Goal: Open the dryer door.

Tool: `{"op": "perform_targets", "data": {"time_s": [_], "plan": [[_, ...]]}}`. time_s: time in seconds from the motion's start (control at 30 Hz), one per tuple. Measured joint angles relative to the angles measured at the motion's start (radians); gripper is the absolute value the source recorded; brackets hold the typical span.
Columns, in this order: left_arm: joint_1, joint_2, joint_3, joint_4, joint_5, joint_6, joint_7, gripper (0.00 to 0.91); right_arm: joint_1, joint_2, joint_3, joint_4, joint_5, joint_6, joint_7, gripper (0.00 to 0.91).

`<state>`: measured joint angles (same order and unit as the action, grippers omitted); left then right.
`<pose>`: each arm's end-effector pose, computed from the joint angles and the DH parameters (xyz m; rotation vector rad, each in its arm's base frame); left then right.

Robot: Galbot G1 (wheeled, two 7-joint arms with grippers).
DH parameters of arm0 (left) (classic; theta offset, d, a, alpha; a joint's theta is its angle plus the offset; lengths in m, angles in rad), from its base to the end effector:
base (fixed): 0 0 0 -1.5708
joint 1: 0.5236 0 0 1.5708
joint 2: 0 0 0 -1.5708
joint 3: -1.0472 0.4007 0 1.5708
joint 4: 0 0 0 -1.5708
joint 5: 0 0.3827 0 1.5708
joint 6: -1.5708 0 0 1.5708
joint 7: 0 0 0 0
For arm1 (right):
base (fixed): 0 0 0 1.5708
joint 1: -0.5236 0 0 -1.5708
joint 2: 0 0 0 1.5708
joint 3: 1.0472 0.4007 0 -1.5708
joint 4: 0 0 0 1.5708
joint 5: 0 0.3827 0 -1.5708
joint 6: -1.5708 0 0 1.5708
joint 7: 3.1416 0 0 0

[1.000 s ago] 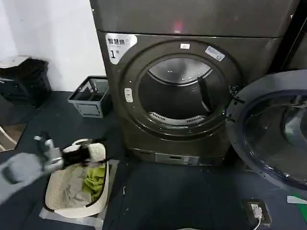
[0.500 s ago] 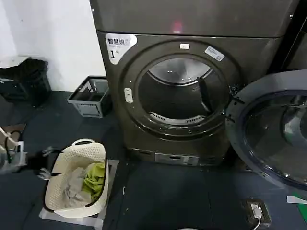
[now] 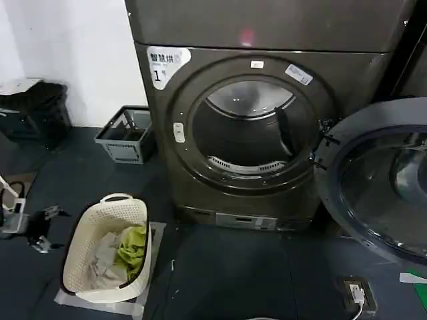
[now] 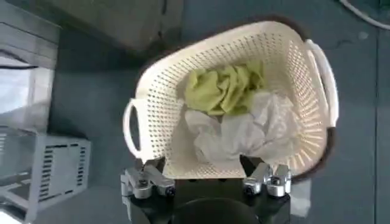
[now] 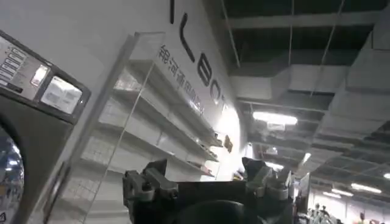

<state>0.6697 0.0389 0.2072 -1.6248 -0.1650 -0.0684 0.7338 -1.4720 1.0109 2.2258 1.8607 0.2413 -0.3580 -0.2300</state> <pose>0.3530 0.3897 -0.1183 -1.0674 -1.6918 -1.4776 -0.0659 -0.4628 -0.0292 1.6526 2.3657 -0.7266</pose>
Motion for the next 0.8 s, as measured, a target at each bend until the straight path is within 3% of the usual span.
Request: {"op": "perform_targets", "data": {"time_s": [0.8], "plan": [[0.004,-0.006,0.002,0.004,0.076,-0.014,0.010,0.907,0.000,0.012,0.001,0.005,-0.003,-0.005,-0.003,0.907]]}}
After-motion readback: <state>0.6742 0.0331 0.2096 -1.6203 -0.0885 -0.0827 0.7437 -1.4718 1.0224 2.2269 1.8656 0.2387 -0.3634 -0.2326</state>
